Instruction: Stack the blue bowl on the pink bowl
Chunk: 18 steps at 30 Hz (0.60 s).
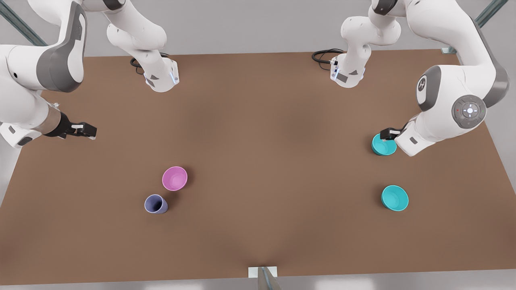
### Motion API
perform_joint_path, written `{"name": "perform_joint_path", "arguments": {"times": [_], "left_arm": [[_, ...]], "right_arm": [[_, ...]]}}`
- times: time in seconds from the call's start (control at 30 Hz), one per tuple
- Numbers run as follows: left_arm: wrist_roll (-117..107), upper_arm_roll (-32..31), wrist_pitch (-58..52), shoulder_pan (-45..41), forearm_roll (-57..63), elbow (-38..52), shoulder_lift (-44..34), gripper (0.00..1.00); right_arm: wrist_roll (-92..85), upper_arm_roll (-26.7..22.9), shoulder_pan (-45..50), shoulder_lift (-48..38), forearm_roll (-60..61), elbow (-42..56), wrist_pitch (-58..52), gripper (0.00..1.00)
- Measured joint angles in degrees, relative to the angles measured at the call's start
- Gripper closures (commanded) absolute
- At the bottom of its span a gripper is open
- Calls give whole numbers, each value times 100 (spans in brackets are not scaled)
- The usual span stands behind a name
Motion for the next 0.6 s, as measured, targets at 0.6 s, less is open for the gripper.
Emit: {"name": "perform_joint_path", "arguments": {"times": [0.6], "left_arm": [[-15, 64, -606, 66, 3, 171, 167, 0]], "right_arm": [[485, 169, 595, 2073, 1350, -1477, 2388, 0]]}}
